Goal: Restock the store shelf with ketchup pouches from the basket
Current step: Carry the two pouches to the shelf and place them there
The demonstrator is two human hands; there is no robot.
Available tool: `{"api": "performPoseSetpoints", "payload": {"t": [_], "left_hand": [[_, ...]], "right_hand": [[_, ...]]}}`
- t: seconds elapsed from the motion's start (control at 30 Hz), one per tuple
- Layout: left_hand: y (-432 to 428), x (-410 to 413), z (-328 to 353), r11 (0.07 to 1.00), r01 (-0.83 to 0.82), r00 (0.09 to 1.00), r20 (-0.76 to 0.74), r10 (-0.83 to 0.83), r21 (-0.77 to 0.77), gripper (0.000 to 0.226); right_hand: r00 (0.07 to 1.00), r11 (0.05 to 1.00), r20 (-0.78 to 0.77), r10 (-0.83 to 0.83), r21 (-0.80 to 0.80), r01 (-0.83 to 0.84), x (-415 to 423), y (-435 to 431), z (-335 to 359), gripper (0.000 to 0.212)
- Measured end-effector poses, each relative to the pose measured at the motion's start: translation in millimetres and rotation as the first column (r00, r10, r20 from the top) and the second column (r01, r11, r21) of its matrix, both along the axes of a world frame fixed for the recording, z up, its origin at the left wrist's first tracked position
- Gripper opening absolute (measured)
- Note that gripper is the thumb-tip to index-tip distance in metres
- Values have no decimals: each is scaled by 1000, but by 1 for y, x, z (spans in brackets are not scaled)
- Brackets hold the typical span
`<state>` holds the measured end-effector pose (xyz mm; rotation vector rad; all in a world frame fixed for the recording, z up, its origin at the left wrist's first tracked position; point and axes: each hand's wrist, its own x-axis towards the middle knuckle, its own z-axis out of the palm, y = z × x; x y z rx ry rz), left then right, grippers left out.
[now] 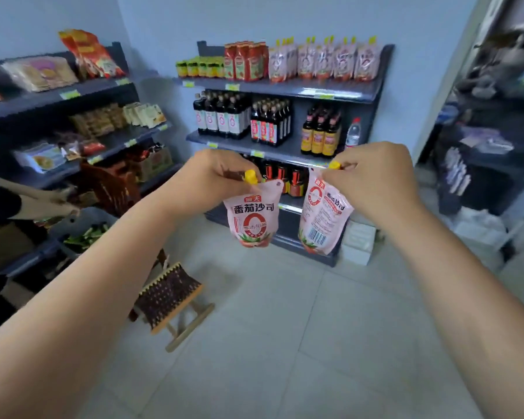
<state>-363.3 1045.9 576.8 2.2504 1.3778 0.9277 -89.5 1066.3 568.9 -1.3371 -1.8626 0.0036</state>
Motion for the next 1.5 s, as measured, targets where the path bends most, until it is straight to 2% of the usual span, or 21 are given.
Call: {"api": "performPoseSetpoints", "payload": {"t": [0.17, 0.27, 0.43, 0.57, 0.77, 0.93, 1.13, 1.27, 1.37, 1.5], "left_hand": [[103, 32, 2, 992, 113, 993, 36, -111, -57, 6], [162, 55, 3, 983, 171, 985, 17, -170, -72, 2], [255, 86, 5, 982, 185, 981, 62, -181, -48, 7], [326, 101, 7, 982, 186, 979, 94, -182, -27, 7], [431, 95, 12, 992, 121, 986, 110, -124, 30, 10], [520, 67, 24, 994, 78, 991, 102, -85, 77, 8], [642, 42, 47, 988, 84, 995, 42, -90, 133, 12], [722, 45, 71, 982, 57, 994, -97, -40, 182, 7], [782, 56, 89, 970, 108, 976, -208, -61, 220, 9], [862, 66, 111, 970, 101, 975, -217, -52, 221, 18]], "right_hand": [[992, 995, -80, -93, -29, 91, 34, 67, 1, 39], [990, 991, -69, -125, -62, 121, 54, 112, 2, 42], [986, 985, -80, -150, -98, 142, 86, 197, 7, 52], [987, 985, -44, -158, -74, 154, 102, 270, 15, 32], [989, 979, -17, -148, -142, 144, 106, 372, 23, 28], [996, 970, -12, -91, -226, 86, 83, 452, 26, 15], [972, 965, -150, -181, -219, 145, 57, 546, 38, 16], [960, 964, -187, -207, -208, 167, 45, 602, 55, 14], [969, 965, -174, -177, -222, 137, 45, 650, 67, 13], [994, 972, -75, -81, -224, 63, 49, 719, 84, 10]]}}
